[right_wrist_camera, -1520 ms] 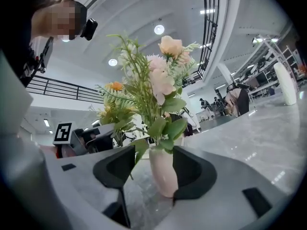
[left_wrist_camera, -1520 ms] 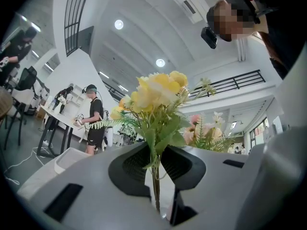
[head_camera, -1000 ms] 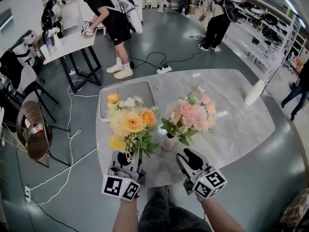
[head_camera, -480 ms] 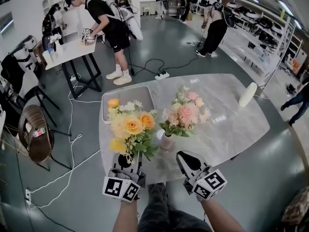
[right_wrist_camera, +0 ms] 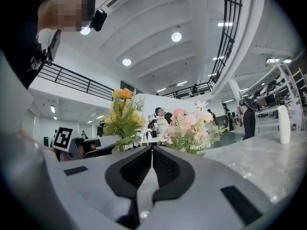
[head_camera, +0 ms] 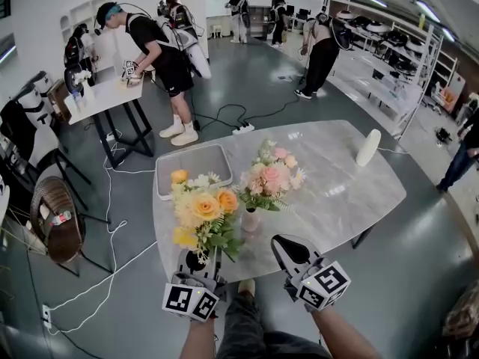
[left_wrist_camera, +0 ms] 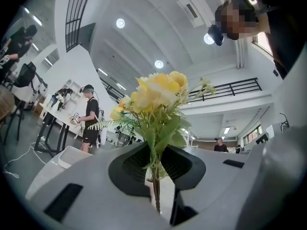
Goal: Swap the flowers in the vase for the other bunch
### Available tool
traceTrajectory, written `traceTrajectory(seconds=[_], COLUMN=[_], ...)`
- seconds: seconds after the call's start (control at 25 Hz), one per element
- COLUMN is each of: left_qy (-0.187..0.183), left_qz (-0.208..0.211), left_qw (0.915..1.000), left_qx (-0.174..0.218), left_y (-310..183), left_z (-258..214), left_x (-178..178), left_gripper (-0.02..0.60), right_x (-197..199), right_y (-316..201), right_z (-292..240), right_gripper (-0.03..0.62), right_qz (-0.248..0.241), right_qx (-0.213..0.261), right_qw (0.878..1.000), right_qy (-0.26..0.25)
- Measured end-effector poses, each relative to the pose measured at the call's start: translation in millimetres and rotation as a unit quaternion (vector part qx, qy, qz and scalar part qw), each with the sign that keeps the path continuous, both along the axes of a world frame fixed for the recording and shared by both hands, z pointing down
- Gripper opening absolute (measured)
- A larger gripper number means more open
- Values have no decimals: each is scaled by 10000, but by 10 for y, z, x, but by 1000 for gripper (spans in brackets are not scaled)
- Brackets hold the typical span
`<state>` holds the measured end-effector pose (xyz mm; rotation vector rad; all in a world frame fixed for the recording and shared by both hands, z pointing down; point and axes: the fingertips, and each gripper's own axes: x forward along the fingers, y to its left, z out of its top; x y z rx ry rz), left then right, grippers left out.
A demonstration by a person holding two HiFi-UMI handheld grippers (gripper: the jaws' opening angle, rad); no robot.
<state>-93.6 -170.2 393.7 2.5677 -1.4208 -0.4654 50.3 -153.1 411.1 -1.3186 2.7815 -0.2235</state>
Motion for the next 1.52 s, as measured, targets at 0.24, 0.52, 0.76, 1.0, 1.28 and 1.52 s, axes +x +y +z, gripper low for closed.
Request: traceTrajectory(seconds=[0.24,0.52,0.76,1.0,1.28,1.52], left_qy=[11,-12,-1,80,110,106], left_qz=[56,105,112,190,307,384], left_qw=[10000,9999,9999,9998,9994,9991], left_qx=[-29,-72,-45,-51,-79,-112], left_y=[261,421,535,738,1089,1329], left_z=[-27,-179,-212,-247,-241,-269], left_x=[64,31,-6,-84,-166,-213], left_gripper=[77,77,77,77,77,77], right_x=[75,43,9,-69,-159,-246], right_y=[218,275,362,538,863,1113], right_z=[-92,-234,-242,-301,-293,-339], right_gripper=[26,26,26,26,26,26], right_qz=[97,179,200,292,429,451], right_qx=[67,39,68,109,88,75], right_qw=[9999,9998,9997,9994,9987,9986], right_qy=[11,-107,-151,-162,-244,-276])
